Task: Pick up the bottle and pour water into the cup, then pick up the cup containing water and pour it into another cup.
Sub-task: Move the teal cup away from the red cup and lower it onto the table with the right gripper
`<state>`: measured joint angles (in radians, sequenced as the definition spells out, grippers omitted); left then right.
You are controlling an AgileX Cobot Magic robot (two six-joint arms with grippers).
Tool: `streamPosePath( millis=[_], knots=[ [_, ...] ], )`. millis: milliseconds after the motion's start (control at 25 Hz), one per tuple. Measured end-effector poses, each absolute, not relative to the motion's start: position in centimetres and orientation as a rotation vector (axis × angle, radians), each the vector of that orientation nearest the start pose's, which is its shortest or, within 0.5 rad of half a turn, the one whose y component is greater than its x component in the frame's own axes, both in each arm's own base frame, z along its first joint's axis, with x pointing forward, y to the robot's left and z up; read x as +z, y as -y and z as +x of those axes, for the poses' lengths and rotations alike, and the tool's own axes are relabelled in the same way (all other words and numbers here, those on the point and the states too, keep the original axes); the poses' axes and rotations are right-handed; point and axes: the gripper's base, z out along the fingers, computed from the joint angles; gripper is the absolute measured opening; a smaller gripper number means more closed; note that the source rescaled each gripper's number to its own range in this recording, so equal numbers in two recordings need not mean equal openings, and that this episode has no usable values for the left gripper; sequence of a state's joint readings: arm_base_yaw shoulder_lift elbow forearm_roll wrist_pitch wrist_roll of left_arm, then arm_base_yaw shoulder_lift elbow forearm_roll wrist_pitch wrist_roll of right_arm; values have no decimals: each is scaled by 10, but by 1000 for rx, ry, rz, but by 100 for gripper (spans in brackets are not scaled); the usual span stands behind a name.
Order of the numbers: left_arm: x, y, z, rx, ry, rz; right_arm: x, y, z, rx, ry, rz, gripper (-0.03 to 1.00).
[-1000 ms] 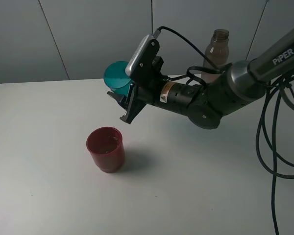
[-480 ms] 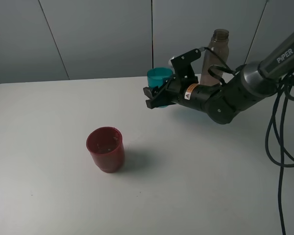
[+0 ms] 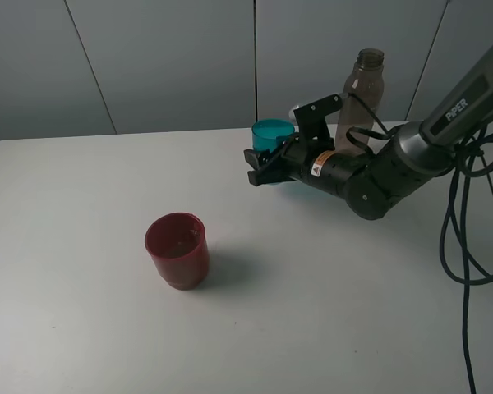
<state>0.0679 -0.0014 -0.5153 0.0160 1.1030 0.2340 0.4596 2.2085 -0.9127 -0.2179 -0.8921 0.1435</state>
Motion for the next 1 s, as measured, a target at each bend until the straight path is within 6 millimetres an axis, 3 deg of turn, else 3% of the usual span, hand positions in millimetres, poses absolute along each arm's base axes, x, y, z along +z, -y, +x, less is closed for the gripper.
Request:
streamPosePath(
  millis=[320, 1000],
  knots=[
    [278, -1, -9, 204, -2069, 171, 52, -184, 345, 460, -1893, -495, 4],
    [278, -1, -9, 204, -2069, 171, 47, -183, 344, 442, -1949, -507, 4]
  ],
)
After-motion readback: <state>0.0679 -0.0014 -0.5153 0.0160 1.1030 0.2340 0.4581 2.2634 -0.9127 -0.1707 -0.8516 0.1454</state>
